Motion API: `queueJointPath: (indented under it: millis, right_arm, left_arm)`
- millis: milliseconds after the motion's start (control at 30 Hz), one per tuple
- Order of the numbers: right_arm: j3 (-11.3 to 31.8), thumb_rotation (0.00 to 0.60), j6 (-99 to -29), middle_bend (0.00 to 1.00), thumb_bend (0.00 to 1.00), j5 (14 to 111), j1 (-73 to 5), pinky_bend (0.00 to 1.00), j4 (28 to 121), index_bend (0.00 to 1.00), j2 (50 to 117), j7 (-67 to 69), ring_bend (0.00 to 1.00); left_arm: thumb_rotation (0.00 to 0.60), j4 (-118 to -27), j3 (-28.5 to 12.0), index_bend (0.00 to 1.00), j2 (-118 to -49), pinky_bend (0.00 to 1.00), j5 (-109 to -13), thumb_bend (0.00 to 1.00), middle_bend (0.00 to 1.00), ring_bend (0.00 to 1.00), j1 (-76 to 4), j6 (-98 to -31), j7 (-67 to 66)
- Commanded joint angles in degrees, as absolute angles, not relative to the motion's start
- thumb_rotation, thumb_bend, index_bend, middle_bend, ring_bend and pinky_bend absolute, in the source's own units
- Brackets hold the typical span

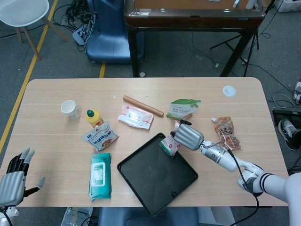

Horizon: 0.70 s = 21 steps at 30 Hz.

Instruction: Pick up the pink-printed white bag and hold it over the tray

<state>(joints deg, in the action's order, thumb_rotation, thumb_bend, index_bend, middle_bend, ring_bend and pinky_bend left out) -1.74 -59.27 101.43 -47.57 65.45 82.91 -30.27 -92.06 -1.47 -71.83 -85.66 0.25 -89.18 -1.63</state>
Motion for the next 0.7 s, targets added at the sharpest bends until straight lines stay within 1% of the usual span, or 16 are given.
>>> queueJointPath:
  millis: [33, 267, 400, 500, 700]
  right_arm:
    - [-1.6, 0.6, -62.3, 0.85, 0.7, 100.6, -45.6, 0.6, 63.7, 0.98, 83.9, -26.5, 0.74]
    - [-2.0, 0.6, -68.5, 0.85, 0.7, 99.6, -41.5, 0.6, 59.0, 0.98, 86.0, -17.1, 0.74]
    - [-2.4, 0.6, -71.8, 0.85, 0.7, 99.0, -39.0, 0.6, 54.7, 0.98, 88.2, -10.6, 0.74]
    - [-2.6, 0.6, -74.5, 0.85, 0.7, 98.5, -36.8, 0.6, 50.2, 0.98, 90.8, -4.6, 0.74]
    - [-2.7, 0.6, -77.7, 0.85, 0.7, 97.3, -33.8, 0.6, 40.9, 0.98, 96.9, 7.4, 0.74]
  left_arm:
    - [0.6, -92.2, -1.4, 0.04, -71.8, 0.03, -85.7, 0.24, 0.0, 0.0, 0.2, -89.1, -1.8]
    - [0.6, -92.8, -1.4, 0.04, -71.9, 0.03, -85.9, 0.24, 0.0, 0.0, 0.0, -88.9, -2.7]
    - [0.6, -93.3, -1.3, 0.04, -71.9, 0.03, -86.0, 0.24, 0.0, 0.0, 0.0, -88.9, -3.3]
    - [0.6, -93.7, -1.3, 0.04, -71.9, 0.03, -86.1, 0.24, 0.0, 0.0, 0.0, -88.9, -3.8]
    - [0.6, -94.4, -1.2, 0.04, -71.9, 0.03, -86.5, 0.24, 0.0, 0.0, -0.1, -89.1, -4.8]
